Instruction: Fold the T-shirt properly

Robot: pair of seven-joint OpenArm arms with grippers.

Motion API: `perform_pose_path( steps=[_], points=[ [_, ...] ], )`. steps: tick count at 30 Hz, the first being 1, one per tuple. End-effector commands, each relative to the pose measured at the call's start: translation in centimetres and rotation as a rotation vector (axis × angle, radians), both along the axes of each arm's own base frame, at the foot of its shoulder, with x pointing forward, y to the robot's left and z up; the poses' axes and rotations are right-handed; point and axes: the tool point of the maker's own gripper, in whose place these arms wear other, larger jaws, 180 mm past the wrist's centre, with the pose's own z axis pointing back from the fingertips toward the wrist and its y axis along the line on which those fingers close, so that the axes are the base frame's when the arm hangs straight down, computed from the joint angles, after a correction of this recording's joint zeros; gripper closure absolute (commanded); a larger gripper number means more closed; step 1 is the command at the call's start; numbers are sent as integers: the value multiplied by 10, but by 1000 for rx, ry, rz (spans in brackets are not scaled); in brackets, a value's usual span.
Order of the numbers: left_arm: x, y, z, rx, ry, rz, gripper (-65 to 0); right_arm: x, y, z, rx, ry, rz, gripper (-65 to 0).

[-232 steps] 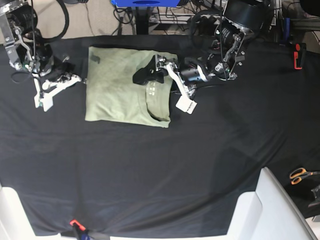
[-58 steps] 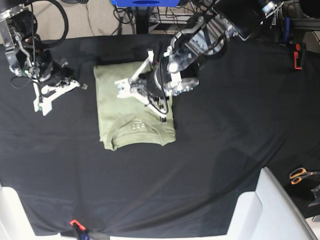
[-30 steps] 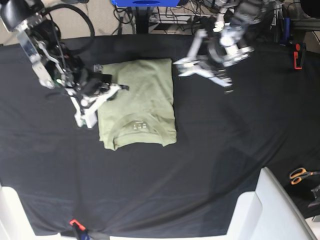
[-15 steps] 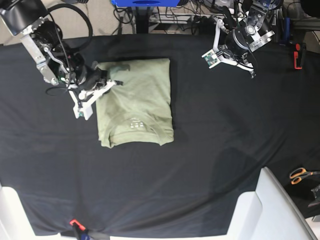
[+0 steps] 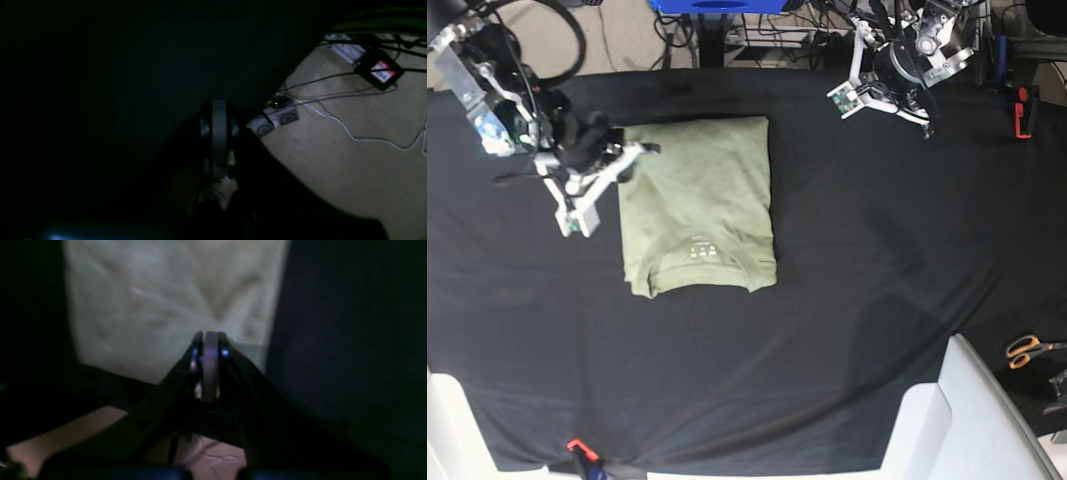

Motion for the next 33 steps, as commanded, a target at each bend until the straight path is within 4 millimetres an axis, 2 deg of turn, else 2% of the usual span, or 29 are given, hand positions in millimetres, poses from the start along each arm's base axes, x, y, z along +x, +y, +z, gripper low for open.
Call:
perform_pose_path(
  steps=[1, 4, 7, 9, 11, 14, 20, 22, 26, 29, 33],
  points=[
    [8, -4, 7, -34, -43, -6, 0, 8, -13, 7, -34, -51, -7, 0],
    [16, 5, 16, -105, -106, 78, 0, -4, -50, -1, -134, -55, -66, 0],
    [29, 31, 31, -198, -187, 223, 0, -22, -78, -3, -173, -33, -133, 0],
    [34, 48, 38, -266, -234, 305, 0, -30, -91, 2, -184, -42, -163, 0],
    [29, 66, 41, -311, -265, 382, 0, -37, -100, 9, -191, -68, -190, 0],
    [15, 79, 42, -330, -284, 419, 0, -49, -108, 16, -235, -84, -159, 0],
    [-34, 77, 33, -374, -230, 447, 0, -89, -115, 10, -360, -52, -73, 0],
    [-58, 82, 23, -377, -191, 478, 0, -107, -119, 4, -393, -22, -50, 0],
    [-116, 102, -13, -378, -99, 601, 0, -141, -122, -4, -421, 51, -21, 0],
    [-159, 113, -33, -388, -55, 689, 0, -181, -113, -23, -410, 154, 22, 0],
    [-209, 123, -48, -401, -36, 817, 0, -236, -111, -68, -442, 325, 118, 0]
  ],
)
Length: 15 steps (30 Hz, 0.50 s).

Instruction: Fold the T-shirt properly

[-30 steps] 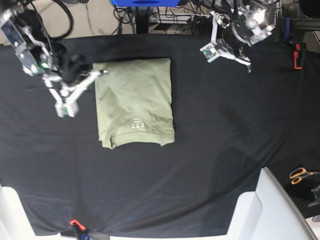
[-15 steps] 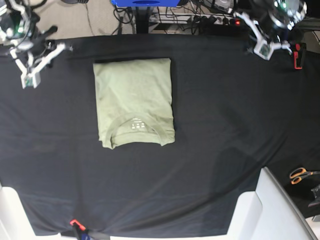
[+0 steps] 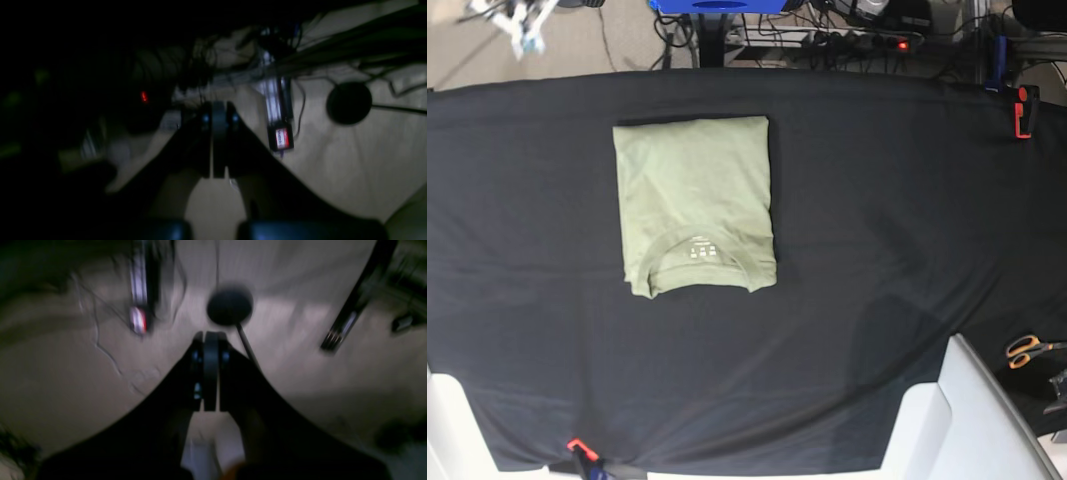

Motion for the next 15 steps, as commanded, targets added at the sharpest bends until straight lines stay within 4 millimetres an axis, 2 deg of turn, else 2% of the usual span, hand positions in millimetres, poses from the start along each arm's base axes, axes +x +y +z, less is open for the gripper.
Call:
perform_pose_path(
  steps=[1, 4, 6, 8, 10, 12, 14, 15],
  points=[
    [-11, -1, -2, -8, -3, 42, 0, -7, -2, -10, -12, 29, 42, 0],
    [-23, -6, -23, -30, 17, 148, 0, -41, 13, -47, -21, 150, 174, 0],
    [-26, -18, -38, -61, 26, 178, 0, -58, 17, -69, -39, 196, 264, 0],
    [-30, -39, -53, -104, 77, 125, 0, -72, 17, -92, -72, 224, 341, 0],
    [-35, -61, -72, -148, 176, 36, 0, -77, 4, -115, -135, 231, 401, 0],
    [-38, -78, -89, -176, 287, -35, 0, -70, -11, -131, -199, 204, 452, -2],
    [-30, -100, -101, -207, 351, -80, 0, -55, -28, -137, -246, 139, 488, -2],
    [-26, -108, -105, -217, 375, -111, 0, -48, -29, -138, -247, 99, 507, -2]
  ],
)
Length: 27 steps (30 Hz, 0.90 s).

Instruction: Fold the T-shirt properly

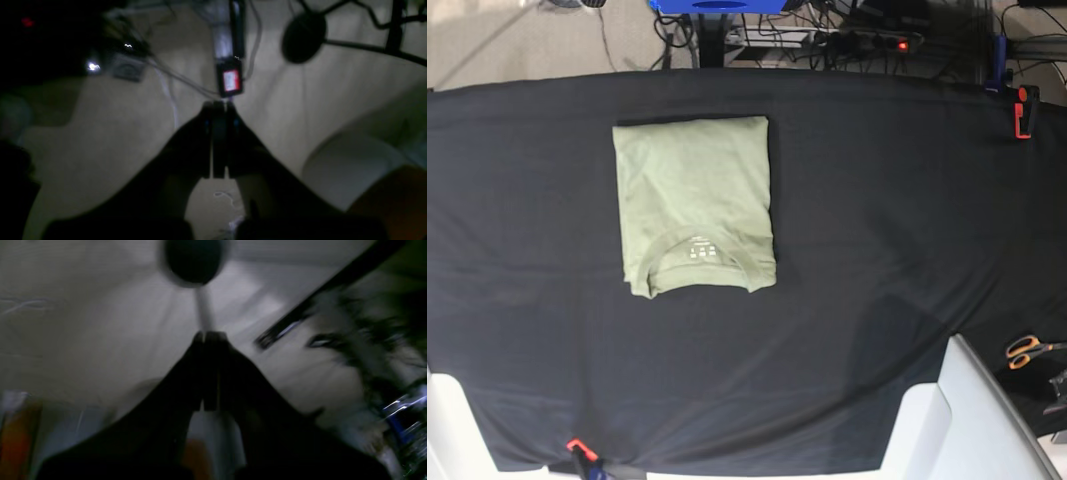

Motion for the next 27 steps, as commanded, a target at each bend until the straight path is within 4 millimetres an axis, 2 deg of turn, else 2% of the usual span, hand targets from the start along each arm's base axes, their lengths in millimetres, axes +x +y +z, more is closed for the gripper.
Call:
perform_pose_path(
  steps=[1, 4, 7, 12, 14, 20, 22, 27],
  points=[
    [-5, -1, 0, -8, 23, -35, 0, -6, -5, 2, 2, -10, 18, -2],
    [4, -14, -5, -26, 34, -119, 0, -3, -1, 2, 23, -31, 22, -2],
    [13, -7, -9, 24, 6, -166, 0, -9, -4, 3, 16, -22, -2, -2],
    [17, 0, -11, 70, -18, -191, 0, -4, -7, 3, 13, -49, -62, -2],
    [30, 1, -13, 77, -39, -193, 0, -4, -8, 3, 11, -48, -57, -2],
    [52, -9, -16, 67, -77, -179, 0, -3, -42, 10, -42, -51, -57, -2],
    [53, -10, -16, 66, -78, -183, 0, -5, -47, 11, -50, -48, -56, -2],
    [61, 6, -20, 172, -113, -209, 0, -9, -52, 12, -63, -36, -56, -2]
  ],
)
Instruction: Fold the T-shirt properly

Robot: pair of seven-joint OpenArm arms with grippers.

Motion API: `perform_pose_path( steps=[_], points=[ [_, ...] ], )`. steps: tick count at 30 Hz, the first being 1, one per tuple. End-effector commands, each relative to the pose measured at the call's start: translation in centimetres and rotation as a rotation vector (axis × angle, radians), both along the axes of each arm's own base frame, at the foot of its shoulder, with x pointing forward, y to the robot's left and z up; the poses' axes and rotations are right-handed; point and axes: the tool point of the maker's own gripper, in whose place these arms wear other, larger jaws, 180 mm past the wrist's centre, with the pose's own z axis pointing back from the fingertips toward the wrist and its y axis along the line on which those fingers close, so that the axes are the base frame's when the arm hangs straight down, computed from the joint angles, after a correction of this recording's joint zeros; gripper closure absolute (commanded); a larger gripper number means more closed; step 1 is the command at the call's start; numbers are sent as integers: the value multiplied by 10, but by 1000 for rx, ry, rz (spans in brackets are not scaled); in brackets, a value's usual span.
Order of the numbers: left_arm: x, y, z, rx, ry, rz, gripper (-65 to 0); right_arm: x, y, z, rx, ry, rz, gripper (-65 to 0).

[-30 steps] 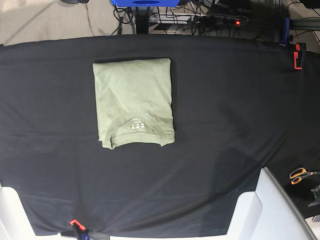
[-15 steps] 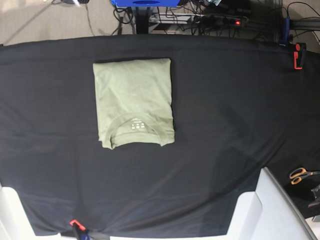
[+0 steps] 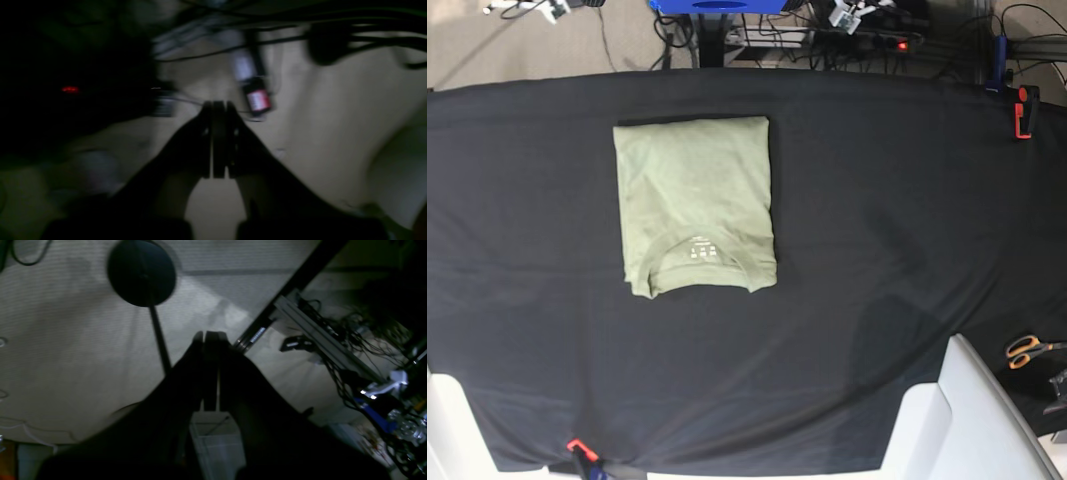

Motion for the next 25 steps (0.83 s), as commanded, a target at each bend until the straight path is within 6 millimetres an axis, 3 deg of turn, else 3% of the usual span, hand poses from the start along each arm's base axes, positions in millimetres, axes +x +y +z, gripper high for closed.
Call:
perform_pose_path(
  steps=[1, 7, 25],
  points=[
    [-4, 10, 1, 24, 2, -14, 0, -9, -9, 3, -21, 13, 2, -2],
    [-5, 13, 0, 42, -1, -16, 0, -19, -7, 4, -18, 28, 1, -2],
    [-5, 16, 0, 49, 3, -19, 0, -12, -9, 4, -20, 18, 3, -2]
  ],
)
